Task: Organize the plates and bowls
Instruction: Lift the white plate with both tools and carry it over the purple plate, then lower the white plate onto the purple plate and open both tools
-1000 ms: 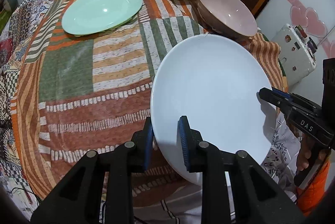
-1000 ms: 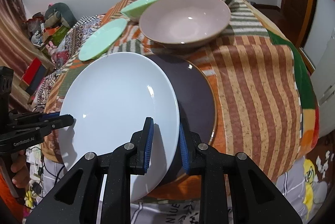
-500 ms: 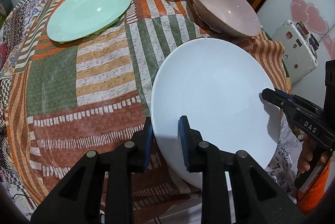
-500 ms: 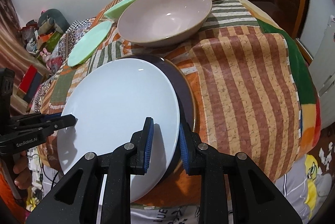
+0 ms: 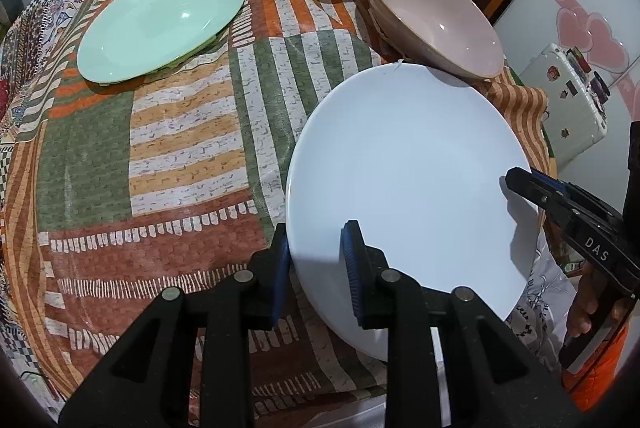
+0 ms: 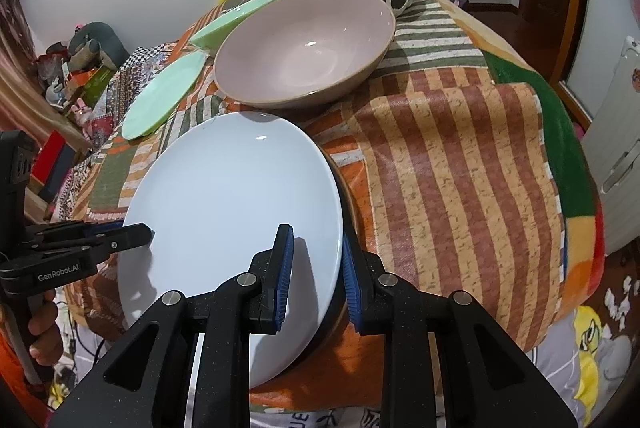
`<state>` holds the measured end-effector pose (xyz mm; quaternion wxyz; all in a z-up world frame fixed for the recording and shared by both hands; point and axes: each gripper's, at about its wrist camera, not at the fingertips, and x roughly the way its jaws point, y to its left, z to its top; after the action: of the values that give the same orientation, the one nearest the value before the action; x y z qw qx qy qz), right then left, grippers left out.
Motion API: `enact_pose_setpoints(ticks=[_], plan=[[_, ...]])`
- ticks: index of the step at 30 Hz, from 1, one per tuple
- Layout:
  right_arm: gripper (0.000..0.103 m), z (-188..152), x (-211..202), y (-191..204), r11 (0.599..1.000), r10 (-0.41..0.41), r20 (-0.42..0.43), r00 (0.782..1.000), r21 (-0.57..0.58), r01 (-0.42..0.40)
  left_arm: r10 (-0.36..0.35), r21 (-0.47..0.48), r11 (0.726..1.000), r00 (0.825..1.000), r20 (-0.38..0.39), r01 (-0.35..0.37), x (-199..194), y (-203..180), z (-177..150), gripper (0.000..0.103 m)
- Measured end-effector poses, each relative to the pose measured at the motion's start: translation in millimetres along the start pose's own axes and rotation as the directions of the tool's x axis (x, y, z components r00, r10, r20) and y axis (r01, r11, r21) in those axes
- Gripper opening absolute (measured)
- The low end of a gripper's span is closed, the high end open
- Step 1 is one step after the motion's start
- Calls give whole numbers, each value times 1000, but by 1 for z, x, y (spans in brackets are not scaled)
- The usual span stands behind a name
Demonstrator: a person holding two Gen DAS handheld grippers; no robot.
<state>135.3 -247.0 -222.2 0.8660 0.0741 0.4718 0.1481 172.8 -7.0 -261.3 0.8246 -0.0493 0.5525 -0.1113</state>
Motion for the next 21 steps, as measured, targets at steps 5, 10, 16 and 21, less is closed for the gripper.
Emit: enact_pose_setpoints(ticks=[5, 10, 16, 21], plan=[[22, 2, 3, 5, 999, -31, 10, 999, -34, 32, 1, -8, 1000, 1000, 3, -1, 1, 0, -1, 26], [21, 2, 4, 5, 999, -35, 12, 999, -37, 35, 9, -4, 1000, 1000, 1, -9, 1, -2, -1, 27], [21, 2, 3, 5, 998, -41, 9, 999, -43, 42, 53, -1, 999, 998, 29, -53, -6, 0, 1, 29], [21, 4, 3, 6, 998, -47, -2, 999, -47, 47, 58, -7, 998, 996, 64, -58, -22, 6, 1, 29]])
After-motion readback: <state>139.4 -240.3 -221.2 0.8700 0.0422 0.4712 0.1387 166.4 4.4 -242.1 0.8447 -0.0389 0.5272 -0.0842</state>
